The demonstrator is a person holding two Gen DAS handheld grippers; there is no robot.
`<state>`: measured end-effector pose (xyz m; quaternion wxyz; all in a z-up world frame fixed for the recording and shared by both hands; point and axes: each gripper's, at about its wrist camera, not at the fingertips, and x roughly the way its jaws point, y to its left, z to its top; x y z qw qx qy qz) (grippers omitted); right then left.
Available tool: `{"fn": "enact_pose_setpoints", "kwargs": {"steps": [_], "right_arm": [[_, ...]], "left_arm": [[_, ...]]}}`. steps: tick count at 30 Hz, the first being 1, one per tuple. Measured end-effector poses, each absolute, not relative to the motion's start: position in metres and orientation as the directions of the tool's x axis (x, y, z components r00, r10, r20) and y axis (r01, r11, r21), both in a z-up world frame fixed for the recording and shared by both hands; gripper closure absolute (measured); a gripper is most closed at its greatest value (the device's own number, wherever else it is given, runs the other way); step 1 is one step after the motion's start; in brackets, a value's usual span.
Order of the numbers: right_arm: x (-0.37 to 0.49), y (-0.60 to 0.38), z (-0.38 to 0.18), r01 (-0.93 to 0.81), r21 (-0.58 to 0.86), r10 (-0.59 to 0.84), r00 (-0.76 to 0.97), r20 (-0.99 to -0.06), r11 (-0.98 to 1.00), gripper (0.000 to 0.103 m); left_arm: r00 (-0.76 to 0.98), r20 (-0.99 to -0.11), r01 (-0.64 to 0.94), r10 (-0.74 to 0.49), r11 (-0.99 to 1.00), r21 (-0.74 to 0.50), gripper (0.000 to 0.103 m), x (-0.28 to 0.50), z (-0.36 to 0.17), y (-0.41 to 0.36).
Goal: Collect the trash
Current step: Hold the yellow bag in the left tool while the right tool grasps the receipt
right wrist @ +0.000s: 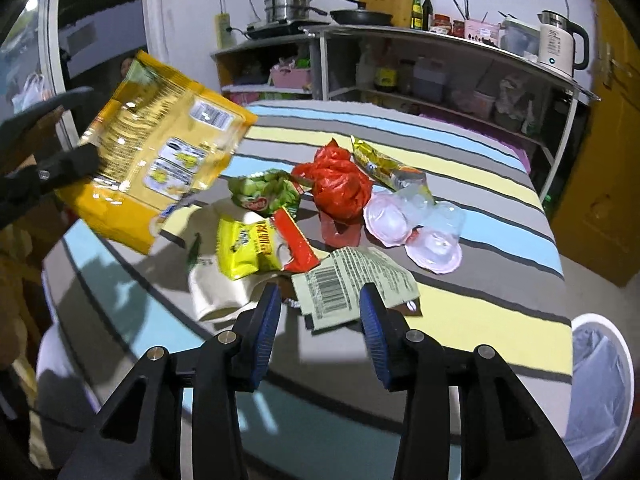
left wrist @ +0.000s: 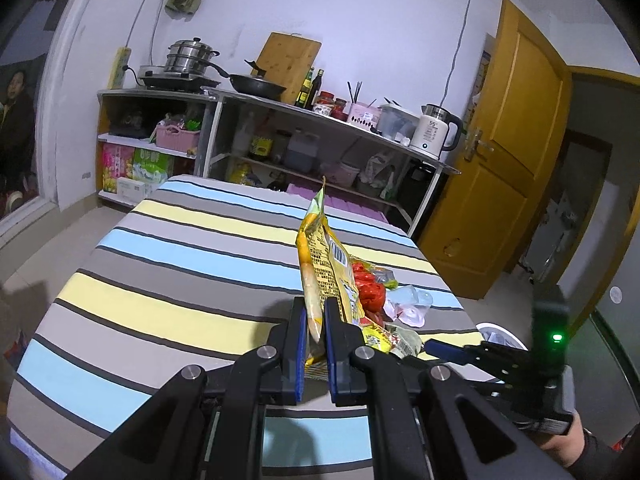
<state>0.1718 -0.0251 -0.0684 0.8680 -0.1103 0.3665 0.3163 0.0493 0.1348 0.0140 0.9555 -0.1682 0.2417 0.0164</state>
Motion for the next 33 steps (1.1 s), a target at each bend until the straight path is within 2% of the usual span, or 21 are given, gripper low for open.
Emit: {"fn": "enact_pose_setpoints", "kwargs": {"steps": [4,13,22,29,33], "right_arm": [[0.181,-0.024,-0.078,-0.608,0.007,0.417,0.536,-0.734,0.794,0.061],[0.192,-0.077,-0.077,-0.488,0.032,0.347,0.570,-0.745,0.872,0.061],[0.193,-0.063,-0.060,-0.517,0.111,0.436,0.564,-0.701,0.849,0.061],[0.225,-0.044,-0.076,-0.473,0.140,0.403,0.520,-0.753,0.870,0.061],[0.232,-0.043,-0.079,-0.457,0.155,0.398,0.501,-0.769,0.876,0.054]], "left_arm": [[0.879,-0.474,-0.117,-0.053,0.939,-0.322,0.095,0.053,0.010,0.138],[0.876,-0.477,-0.107,-0.068,0.938,-0.329,0.095,0.061,0.004,0.137],[0.878,-0.473,-0.102,-0.071,0.938,-0.331,0.095,0.063,0.003,0.138],[0.875,-0.478,-0.099,-0.079,0.936,-0.337,0.095,0.064,0.001,0.139],[0.869,-0.486,-0.092,-0.092,0.935,-0.341,0.095,0.069,-0.002,0.137]]}}
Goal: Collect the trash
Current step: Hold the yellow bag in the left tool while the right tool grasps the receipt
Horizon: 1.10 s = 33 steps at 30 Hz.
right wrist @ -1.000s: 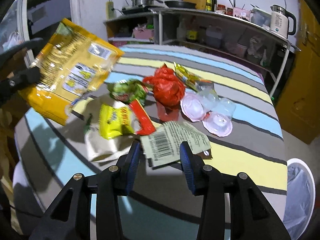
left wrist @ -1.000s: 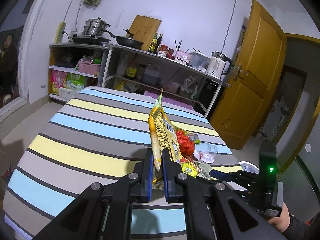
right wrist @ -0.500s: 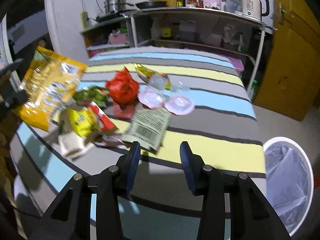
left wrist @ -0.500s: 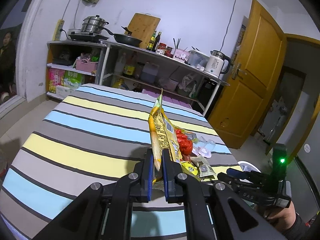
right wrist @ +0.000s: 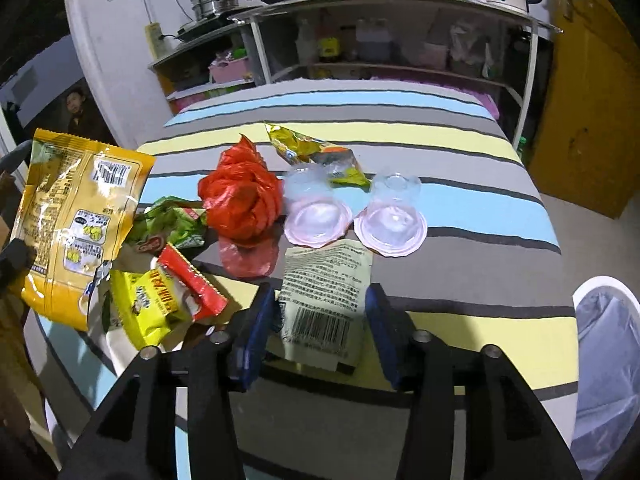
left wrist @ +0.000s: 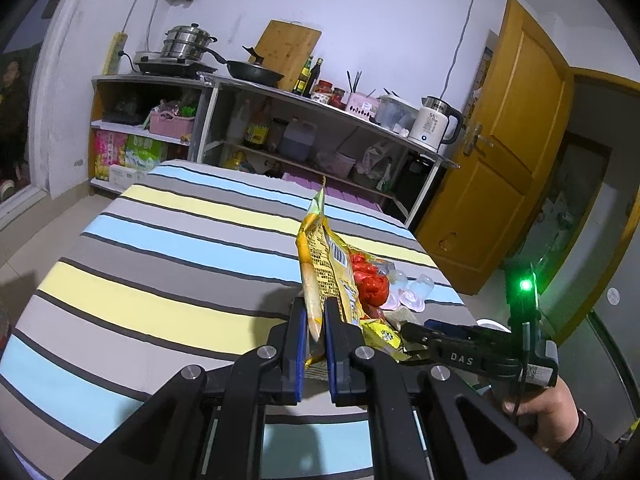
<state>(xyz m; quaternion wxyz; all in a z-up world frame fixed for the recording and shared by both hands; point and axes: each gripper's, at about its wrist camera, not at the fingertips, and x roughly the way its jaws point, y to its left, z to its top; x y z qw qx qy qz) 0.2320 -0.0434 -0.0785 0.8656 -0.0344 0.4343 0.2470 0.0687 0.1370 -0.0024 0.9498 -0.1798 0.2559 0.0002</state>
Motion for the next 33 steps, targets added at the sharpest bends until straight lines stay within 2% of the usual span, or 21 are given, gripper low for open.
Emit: {"fn": "enact_pose_setpoints", "kwargs": {"steps": [4,6,13,14,25,33], "right_arm": [[0.235,-0.043,-0.079,-0.454,0.170,0.404,0.488,-0.774,0.875,0.054],[0.233,-0.044,-0.077,-0.459,0.170,0.408,0.492,-0.769,0.872,0.064],[0.225,-0.053,-0.075,-0.476,0.161,0.416,0.499,-0.760,0.864,0.074],[0.222,-0.056,-0.073,-0.482,0.167,0.426,0.497,-0.756,0.860,0.079],[0.183,-0.078,-0.045,-0.519,0.209,0.502,0.527,-0.686,0.829,0.079],[0.163,-0.102,-0.023,-0.507,0.207,0.508,0.576,-0.641,0.837,0.079]], "left_arm": [[0.869,-0.486,-0.087,-0.096,0.936,-0.340,0.095,0.072,-0.001,0.136],[0.870,-0.484,-0.083,-0.096,0.938,-0.336,0.095,0.072,0.001,0.134],[0.868,-0.488,-0.081,-0.097,0.940,-0.331,0.095,0.069,0.001,0.129],[0.867,-0.489,-0.082,-0.096,0.940,-0.330,0.095,0.068,0.002,0.128],[0.875,-0.472,-0.055,-0.106,0.947,-0.316,0.095,0.059,0.018,0.109],[0.877,-0.459,-0.007,-0.146,0.949,-0.315,0.095,0.056,0.031,0.087]]}}
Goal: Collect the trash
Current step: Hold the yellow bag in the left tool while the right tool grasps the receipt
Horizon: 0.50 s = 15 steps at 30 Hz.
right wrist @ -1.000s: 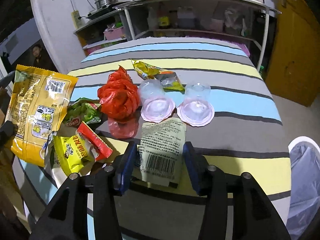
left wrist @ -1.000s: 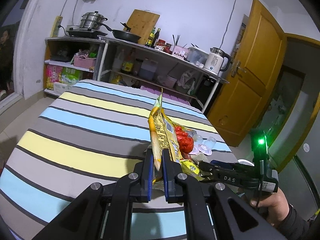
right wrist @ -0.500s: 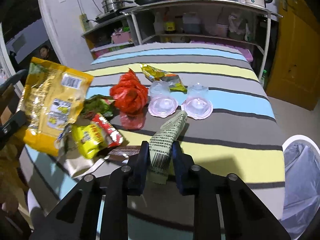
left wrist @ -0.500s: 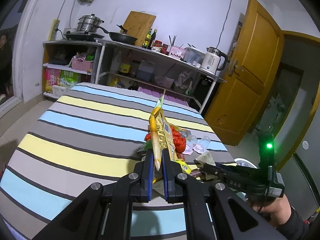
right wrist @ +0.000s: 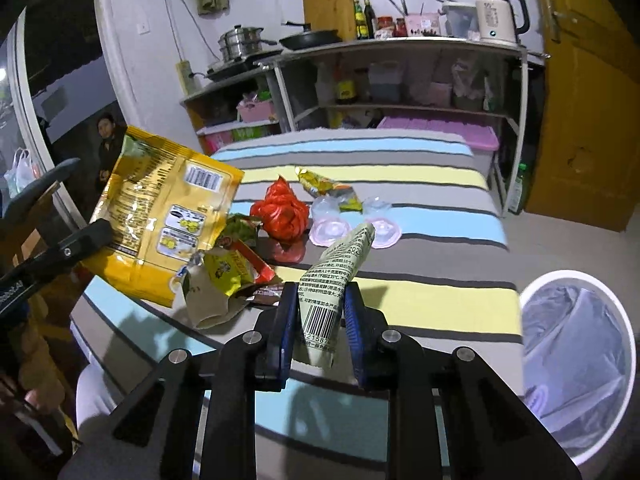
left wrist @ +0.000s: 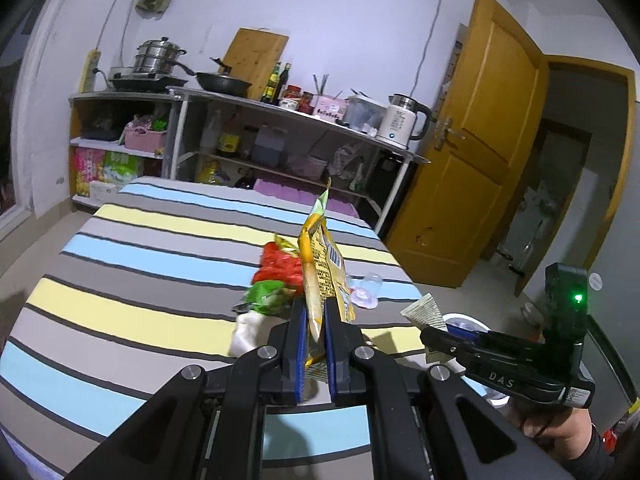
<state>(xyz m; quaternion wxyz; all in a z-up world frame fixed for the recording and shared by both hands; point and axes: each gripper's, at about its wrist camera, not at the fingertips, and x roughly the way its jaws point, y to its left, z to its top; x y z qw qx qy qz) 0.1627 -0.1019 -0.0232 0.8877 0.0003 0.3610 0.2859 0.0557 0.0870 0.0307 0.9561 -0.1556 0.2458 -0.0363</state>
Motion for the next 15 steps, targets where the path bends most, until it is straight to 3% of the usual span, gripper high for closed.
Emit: {"fn": "enact_pose_setpoints", "kwargs": {"steps": [15], "right_arm": [[0.145,-0.167,-0.006,-0.425,0.192,0.450,0.666,-0.595,0.884,0.079]], "left_arm": [[0.847,-0.461,0.151,-0.264,0.952,-0.268,0.095,0.082,0.045,0.011]]}}
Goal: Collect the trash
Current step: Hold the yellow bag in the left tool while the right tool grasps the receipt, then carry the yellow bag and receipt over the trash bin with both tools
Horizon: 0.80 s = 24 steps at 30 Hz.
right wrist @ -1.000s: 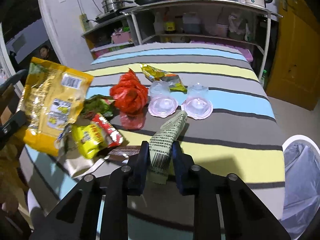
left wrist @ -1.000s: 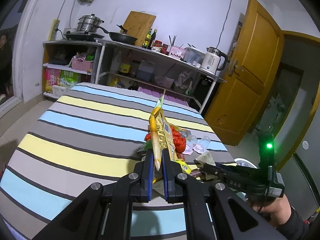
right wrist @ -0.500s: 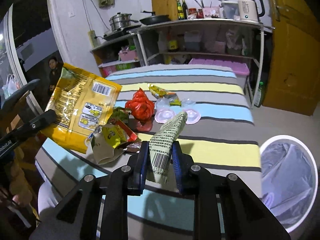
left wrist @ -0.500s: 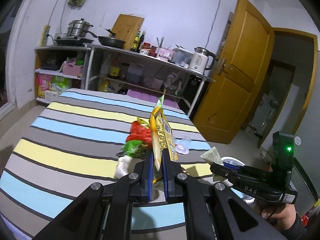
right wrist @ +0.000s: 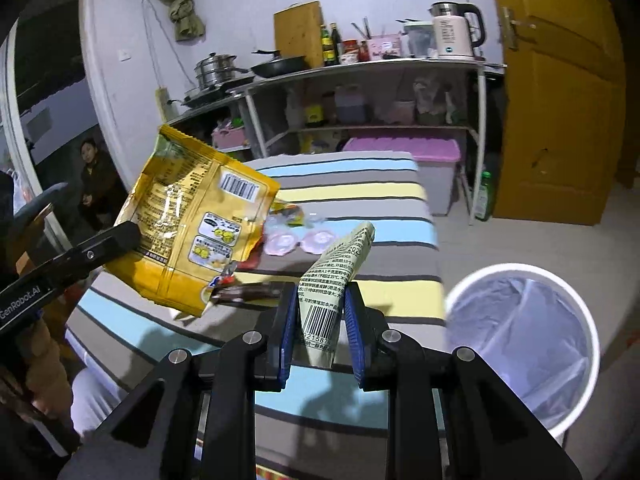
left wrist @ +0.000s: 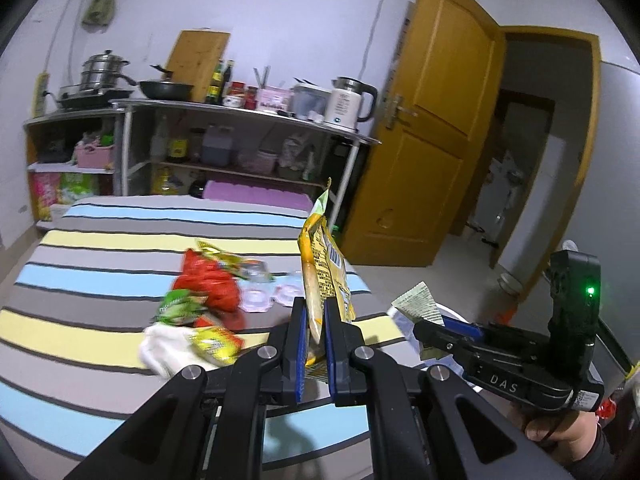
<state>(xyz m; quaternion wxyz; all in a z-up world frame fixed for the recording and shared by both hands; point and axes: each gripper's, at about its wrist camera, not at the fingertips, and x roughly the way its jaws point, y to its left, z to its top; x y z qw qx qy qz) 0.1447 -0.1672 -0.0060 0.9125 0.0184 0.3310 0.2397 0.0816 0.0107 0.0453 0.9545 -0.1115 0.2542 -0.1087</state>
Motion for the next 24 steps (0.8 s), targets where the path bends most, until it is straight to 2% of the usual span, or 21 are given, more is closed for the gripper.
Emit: {"fn": "enact_pose_setpoints", "kwargs": {"steps": [24], "right_arm": [[0.160,-0.304,-0.031,-0.143,0.216,0.250,0.736,-0.629,0.966,0.078]], "left_arm": [[0.697,-0.551,0.401,-0.459,0.886,-0.231,0.095,0.159,0.014,-0.144]]}}
